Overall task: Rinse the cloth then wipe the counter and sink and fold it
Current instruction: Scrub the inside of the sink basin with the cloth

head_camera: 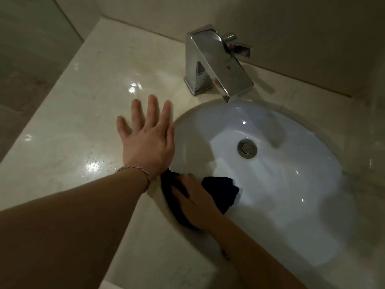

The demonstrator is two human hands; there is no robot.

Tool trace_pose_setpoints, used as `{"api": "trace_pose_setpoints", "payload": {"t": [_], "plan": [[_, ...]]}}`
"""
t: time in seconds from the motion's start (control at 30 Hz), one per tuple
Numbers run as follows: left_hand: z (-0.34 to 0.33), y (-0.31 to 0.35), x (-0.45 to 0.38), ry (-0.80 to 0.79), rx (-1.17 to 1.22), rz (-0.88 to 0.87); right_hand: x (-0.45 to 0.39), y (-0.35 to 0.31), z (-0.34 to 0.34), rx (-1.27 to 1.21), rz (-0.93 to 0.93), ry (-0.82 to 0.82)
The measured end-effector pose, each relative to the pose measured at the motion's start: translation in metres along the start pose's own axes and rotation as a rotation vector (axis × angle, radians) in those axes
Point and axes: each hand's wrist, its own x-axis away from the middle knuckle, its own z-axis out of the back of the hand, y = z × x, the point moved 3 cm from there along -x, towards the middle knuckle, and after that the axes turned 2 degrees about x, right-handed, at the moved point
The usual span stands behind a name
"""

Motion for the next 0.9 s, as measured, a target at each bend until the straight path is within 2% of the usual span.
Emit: {"api": "trace_pose_setpoints", "payload": {"t": [0.2, 0.3, 0.4, 0.53, 0.67, 0.73, 0.8, 0.9], "plan": [[0.002, 0.0, 0.002, -0.01, -0.001, -0.001, -0.041, -0.01, 0.0, -0.21, -0.105, 0.202], [0.002, 0.001, 0.001, -0.012, 0.009, -0.013, -0.049, -0.02, 0.003, -0.291, -0.133, 0.238], [-0.001, 0.001, 0.0, -0.008, 0.011, -0.01, -0.028, -0.017, -0.002, -0.278, -0.111, 0.138], [-0.001, 0.0, 0.002, -0.001, -0.012, -0.017, 0.015, -0.011, 0.001, -0.131, -0.12, -0.127], [-0.001, 0.0, 0.001, -0.003, -0.016, -0.021, 0.053, 0.004, 0.023, -0.021, -0.153, -0.298], [-0.001, 0.0, 0.002, 0.0, -0.022, -0.018, 0.067, 0.013, 0.033, 0.088, -0.168, -0.315], [0.0, 0.001, 0.003, 0.004, -0.017, -0.025, 0.071, 0.023, 0.041, 0.188, -0.132, -0.253], [-0.003, 0.001, 0.005, 0.017, -0.005, -0.027, 0.074, 0.052, 0.048, 0.24, -0.145, -0.244]]}}
